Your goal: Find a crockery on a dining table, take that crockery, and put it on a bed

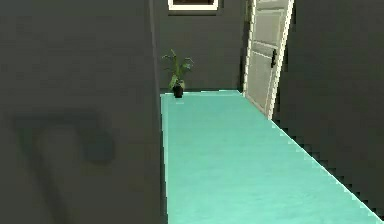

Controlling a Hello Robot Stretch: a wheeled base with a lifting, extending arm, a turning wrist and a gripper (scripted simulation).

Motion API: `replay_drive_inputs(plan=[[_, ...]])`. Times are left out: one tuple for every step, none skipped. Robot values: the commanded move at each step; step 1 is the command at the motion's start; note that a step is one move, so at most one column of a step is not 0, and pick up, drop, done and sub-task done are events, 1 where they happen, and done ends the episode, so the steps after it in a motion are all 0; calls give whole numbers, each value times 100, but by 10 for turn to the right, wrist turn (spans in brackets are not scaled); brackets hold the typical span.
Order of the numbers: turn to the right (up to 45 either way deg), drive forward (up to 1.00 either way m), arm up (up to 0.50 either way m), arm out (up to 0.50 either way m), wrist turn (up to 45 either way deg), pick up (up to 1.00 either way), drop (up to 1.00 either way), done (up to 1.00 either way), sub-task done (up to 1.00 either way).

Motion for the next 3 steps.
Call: replay_drive_inputs(plan=[[-450, 0, 0, 0, 0, 0, 0, 0, 0], [-450, 0, 0, 0, 0, 0, 0, 0, 0], [-450, 0, 0, 0, 0, 0, 0, 0, 0]])
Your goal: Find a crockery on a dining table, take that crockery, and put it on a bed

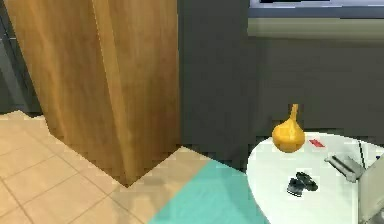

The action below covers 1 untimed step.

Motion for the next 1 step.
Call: replay_drive_inputs(plan=[[-240, 0, 0, 0, 0, 0, 0, 0, 0]])
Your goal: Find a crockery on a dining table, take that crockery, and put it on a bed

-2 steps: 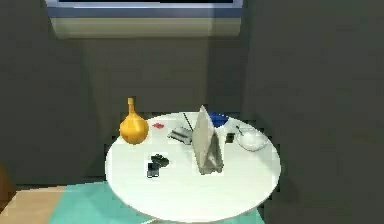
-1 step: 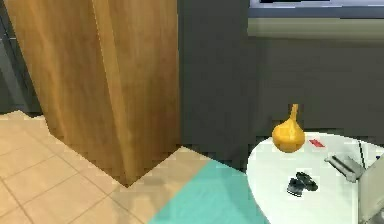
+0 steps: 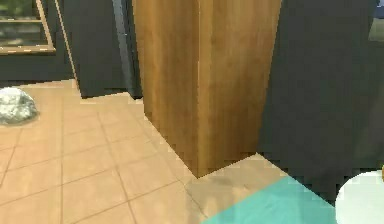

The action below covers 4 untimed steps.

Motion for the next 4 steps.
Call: replay_drive_inputs(plan=[[450, 0, 0, 0, 0, 0, 0, 0, 0], [450, 0, 0, 0, 0, 0, 0, 0, 0], [390, 0, 0, 0, 0, 0, 0, 0, 0], [0, 40, 0, 0, 0, 0, 0, 0, 0]])
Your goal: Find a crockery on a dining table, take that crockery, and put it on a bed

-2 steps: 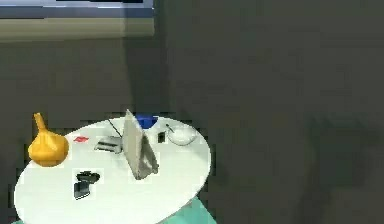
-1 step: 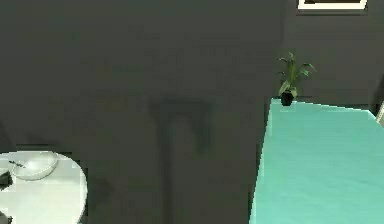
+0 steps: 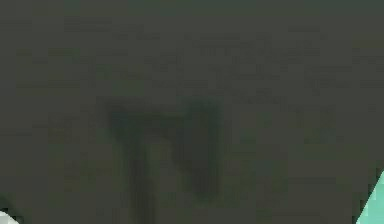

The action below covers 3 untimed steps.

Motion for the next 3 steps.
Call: replay_drive_inputs(plan=[[-450, 0, 0, 0, 0, 0, 0, 0, 0], [-450, 0, 0, 0, 0, 0, 0, 0, 0], [-450, 0, 0, 0, 0, 0, 0, 0, 0]])
